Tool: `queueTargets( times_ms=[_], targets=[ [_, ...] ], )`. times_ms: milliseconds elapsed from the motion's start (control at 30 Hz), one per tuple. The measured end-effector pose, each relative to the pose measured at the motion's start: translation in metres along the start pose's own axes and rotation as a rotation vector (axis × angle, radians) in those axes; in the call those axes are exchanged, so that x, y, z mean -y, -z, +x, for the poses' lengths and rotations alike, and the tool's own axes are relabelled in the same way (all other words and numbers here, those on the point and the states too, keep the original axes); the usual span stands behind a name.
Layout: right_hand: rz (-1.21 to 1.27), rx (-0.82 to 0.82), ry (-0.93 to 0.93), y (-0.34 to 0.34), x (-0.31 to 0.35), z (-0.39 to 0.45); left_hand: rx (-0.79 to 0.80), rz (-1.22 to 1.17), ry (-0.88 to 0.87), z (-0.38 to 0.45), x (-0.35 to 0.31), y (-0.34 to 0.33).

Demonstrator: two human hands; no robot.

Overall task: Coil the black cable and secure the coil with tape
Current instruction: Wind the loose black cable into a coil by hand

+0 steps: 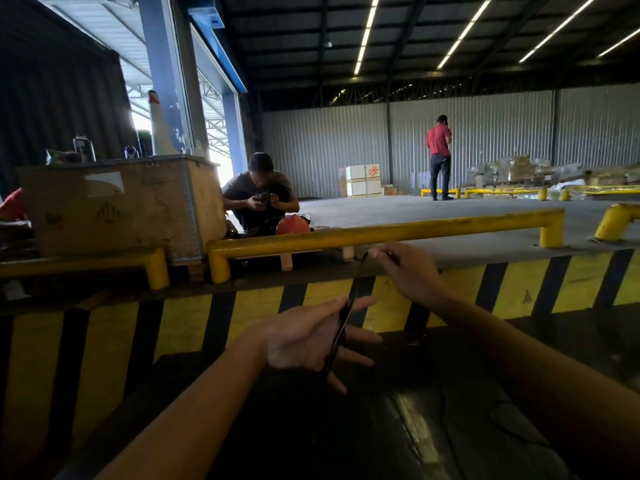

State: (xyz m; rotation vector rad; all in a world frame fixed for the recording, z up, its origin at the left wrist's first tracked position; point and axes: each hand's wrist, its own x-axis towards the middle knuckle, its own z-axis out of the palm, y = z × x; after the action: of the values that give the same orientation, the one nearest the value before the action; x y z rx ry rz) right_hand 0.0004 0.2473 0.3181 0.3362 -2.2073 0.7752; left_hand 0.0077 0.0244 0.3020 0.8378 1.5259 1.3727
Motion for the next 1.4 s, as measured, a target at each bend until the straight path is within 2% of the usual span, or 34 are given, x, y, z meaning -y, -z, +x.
queueTargets(
  times_ms=[67, 133, 267, 333, 400, 467, 533, 600, 700, 833, 933, 1000, 1067, 1133, 1167, 1233, 1333, 1400],
  targets=[
    [-0.03, 0.215, -0.072, -0.024, -0.007, -0.024, 0.053, -0.123, -0.145, 0.003, -0.005, -0.007],
    [-0.022, 0.52, -0.059, -0.047, -0.004, -0.055, 0.001, -0.216, -0.295, 0.005, -0.014, -0.009],
    [0.116, 0.955, -0.085, -0.07, 0.02, -0.11, -0.286, -0.215, -0.474, 0.008, -0.026, 0.005],
    [0.085, 1.062, -0.036, -0.065, 0.02, -0.114, -0.457, -0.082, -0.46, 0.007, -0.02, 0.018],
    [0.046, 1.069, -0.038, -0.048, 0.019, -0.104, -0.612, 0.138, -0.358, 0.002, -0.01, 0.031],
    [-0.047, 0.988, -0.017, -0.026, 0.013, -0.084, -0.695, 0.35, -0.207, -0.005, -0.001, 0.042],
    [-0.165, 0.821, 0.093, -0.001, 0.004, -0.059, -0.66, 0.549, -0.033, -0.011, 0.006, 0.047],
    [-0.182, 0.642, 0.149, 0.022, -0.003, -0.037, -0.541, 0.643, 0.156, -0.014, 0.008, 0.042],
    [-0.108, 0.371, 0.142, 0.036, -0.011, -0.018, -0.281, 0.419, 0.276, -0.008, 0.01, 0.025],
    [-0.036, 0.11, 0.083, 0.013, -0.014, -0.024, 0.035, 0.152, 0.107, 0.007, 0.001, -0.007],
    [0.113, 0.141, 0.004, -0.009, -0.012, -0.055, 0.087, -0.108, -0.166, 0.011, -0.013, -0.02],
    [0.214, 0.223, -0.069, -0.024, -0.004, -0.081, 0.01, -0.228, -0.354, 0.014, -0.027, -0.024],
    [0.262, 0.432, -0.135, -0.042, 0.007, -0.104, -0.122, -0.255, -0.503, 0.019, -0.039, -0.023],
    [0.266, 0.701, -0.126, -0.054, 0.018, -0.116, -0.297, -0.166, -0.574, 0.025, -0.046, -0.017],
    [0.242, 0.788, -0.088, -0.054, 0.02, -0.117, -0.386, -0.076, -0.564, 0.026, -0.046, -0.013],
    [0.132, 0.846, 0.003, -0.041, 0.02, -0.105, -0.542, 0.176, -0.478, 0.025, -0.041, -0.004],
    [-0.116, 0.768, 0.118, -0.002, 0.01, -0.07, -0.669, 0.613, -0.258, 0.017, -0.028, 0.013],
    [-0.223, 0.664, 0.174, 0.027, 0.001, -0.048, -0.629, 0.916, -0.061, 0.013, -0.018, 0.024]
  ],
)
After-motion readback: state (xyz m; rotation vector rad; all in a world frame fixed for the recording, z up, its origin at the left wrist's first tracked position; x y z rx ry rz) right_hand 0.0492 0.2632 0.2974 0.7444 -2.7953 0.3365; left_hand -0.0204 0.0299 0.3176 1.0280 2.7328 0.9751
